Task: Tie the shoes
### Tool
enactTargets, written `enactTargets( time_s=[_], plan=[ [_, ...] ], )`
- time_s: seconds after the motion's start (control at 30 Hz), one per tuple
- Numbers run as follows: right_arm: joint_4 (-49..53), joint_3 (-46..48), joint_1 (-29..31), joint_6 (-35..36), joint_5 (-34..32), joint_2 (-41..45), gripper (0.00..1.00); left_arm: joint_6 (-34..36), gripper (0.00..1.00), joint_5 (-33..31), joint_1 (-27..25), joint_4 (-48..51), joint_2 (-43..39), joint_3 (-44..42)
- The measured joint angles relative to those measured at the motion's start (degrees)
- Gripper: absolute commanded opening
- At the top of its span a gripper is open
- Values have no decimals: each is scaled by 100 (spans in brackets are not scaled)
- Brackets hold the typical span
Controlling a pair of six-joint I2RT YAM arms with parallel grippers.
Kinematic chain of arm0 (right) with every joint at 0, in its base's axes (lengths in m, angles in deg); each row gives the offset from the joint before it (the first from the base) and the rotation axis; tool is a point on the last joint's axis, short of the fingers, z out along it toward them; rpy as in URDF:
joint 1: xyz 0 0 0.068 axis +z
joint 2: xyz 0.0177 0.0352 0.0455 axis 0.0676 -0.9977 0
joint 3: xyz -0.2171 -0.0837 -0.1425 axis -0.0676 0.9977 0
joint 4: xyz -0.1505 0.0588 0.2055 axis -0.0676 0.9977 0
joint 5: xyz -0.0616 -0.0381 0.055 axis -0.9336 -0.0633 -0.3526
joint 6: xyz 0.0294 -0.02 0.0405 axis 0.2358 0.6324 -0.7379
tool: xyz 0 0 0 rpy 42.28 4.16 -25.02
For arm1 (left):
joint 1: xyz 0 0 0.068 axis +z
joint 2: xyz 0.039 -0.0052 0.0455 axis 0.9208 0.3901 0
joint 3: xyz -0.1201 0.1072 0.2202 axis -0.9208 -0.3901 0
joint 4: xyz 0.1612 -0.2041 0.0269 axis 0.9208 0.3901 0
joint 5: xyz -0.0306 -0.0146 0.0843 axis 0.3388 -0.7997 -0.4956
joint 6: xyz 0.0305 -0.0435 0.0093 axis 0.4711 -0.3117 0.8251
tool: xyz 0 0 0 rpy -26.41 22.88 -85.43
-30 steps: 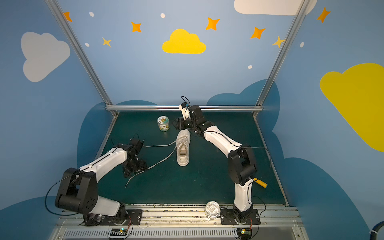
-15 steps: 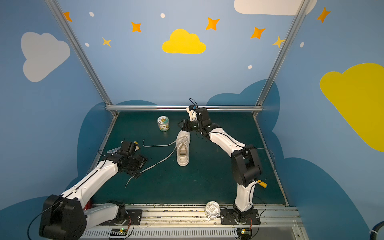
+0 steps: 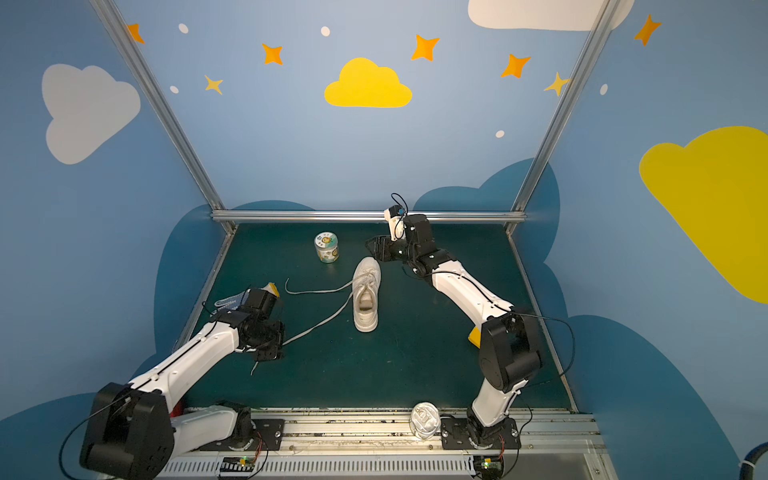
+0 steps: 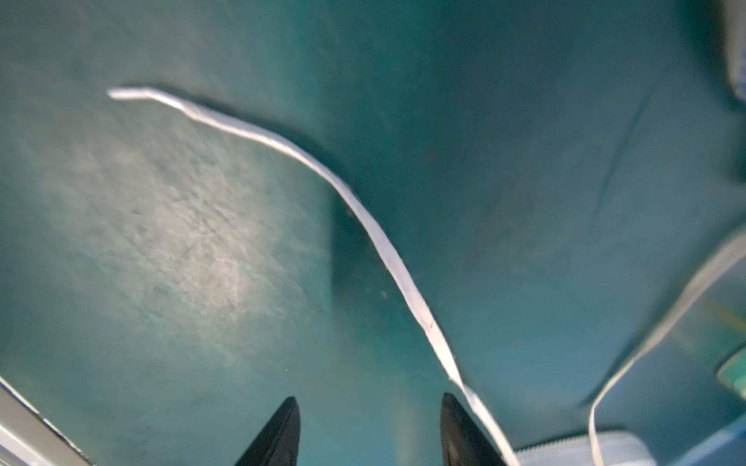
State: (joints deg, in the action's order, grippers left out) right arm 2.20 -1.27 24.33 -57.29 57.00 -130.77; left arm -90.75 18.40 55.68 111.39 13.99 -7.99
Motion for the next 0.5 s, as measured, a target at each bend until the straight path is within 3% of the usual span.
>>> enactTargets(
  time_s=[0.13, 0.5],
  plan=[
    [101, 9, -52, 17, -4, 0, 64, -195, 49, -127, 103, -103, 251, 50],
    [273, 15, -74, 103, -63, 31, 64, -389, 46, -245, 289, -391, 761, 101]
  ],
)
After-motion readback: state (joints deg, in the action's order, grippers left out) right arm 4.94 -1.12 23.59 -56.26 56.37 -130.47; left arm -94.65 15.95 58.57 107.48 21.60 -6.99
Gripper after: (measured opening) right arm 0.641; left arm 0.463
